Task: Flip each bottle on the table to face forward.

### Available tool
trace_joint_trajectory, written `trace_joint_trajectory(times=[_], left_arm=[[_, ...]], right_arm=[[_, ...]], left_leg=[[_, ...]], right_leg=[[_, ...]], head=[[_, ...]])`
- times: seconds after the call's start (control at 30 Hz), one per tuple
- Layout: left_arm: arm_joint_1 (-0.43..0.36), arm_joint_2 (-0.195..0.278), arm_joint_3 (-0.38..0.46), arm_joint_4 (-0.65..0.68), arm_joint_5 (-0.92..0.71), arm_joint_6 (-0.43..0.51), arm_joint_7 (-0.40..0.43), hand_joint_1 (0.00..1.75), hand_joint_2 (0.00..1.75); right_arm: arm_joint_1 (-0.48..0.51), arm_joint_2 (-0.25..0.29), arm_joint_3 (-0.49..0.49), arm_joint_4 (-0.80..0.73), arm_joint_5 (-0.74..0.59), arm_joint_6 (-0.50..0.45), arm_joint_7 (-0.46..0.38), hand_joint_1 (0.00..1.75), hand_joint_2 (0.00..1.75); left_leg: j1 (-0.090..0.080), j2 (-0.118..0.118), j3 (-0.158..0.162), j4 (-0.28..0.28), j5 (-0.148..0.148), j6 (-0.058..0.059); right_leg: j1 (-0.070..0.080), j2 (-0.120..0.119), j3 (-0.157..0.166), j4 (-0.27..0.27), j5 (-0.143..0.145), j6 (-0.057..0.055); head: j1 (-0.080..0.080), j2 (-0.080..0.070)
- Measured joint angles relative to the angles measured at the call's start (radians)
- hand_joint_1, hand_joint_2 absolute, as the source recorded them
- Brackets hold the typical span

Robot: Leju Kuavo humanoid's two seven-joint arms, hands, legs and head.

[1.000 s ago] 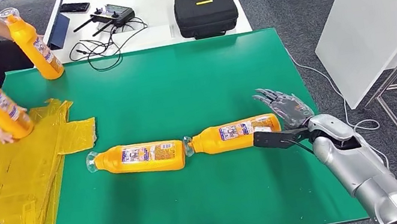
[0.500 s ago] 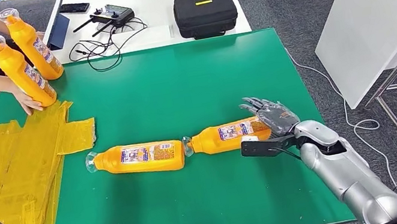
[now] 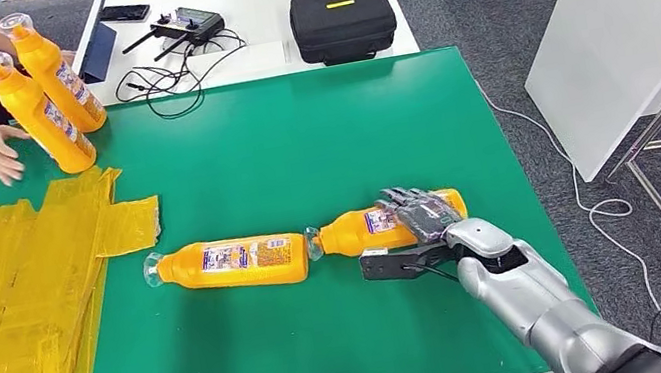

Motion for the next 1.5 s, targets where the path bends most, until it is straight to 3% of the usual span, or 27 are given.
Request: trace_joint_trajectory(times=[0.27,0.53,1.03,1.5], left_arm=[[0.003,0.0,0.007,0.0,0.001,-0.002,0.0,0.0,0.0],[0.007,-0.005,0.029,-0.005,0.02,-0.017,0.0,0.0,0.0],[0.019,-0.024,0.057,-0.007,0.012,-0.048,0.0,0.0,0.0],[-0.004,-0.027,-0.03,0.016,0.021,-0.04,0.0,0.0,0.0]], right_arm=[[-0.027,0.015,0.02,0.037,0.013,0.007,0.014,0.0,1.75],[-0.046,0.006,0.087,0.057,0.148,0.014,0.18,0.0,1.75],[-0.023,-0.094,0.114,0.052,0.143,-0.036,0.203,0.0,1.75],[0.137,-0.2,-0.027,-0.074,0.162,-0.044,0.222,0.0,1.75]], left_leg=[[0.0,0.0,0.001,0.0,0.0,0.0],[0.0,0.001,0.008,0.0,0.0,0.0],[-0.001,0.001,0.018,0.0,-0.001,0.0],[-0.001,0.001,0.039,-0.001,-0.012,0.004]], right_leg=[[0.0,0.0,0.0,0.0,0.0,0.0],[0.0,0.001,0.006,-0.001,0.0,0.0],[0.0,0.0,0.017,-0.002,0.0,0.0],[0.001,0.0,0.028,-0.005,-0.009,0.006]], head=[[0.0,0.0],[0.0,0.0],[0.0,0.0],[0.0,0.0]])
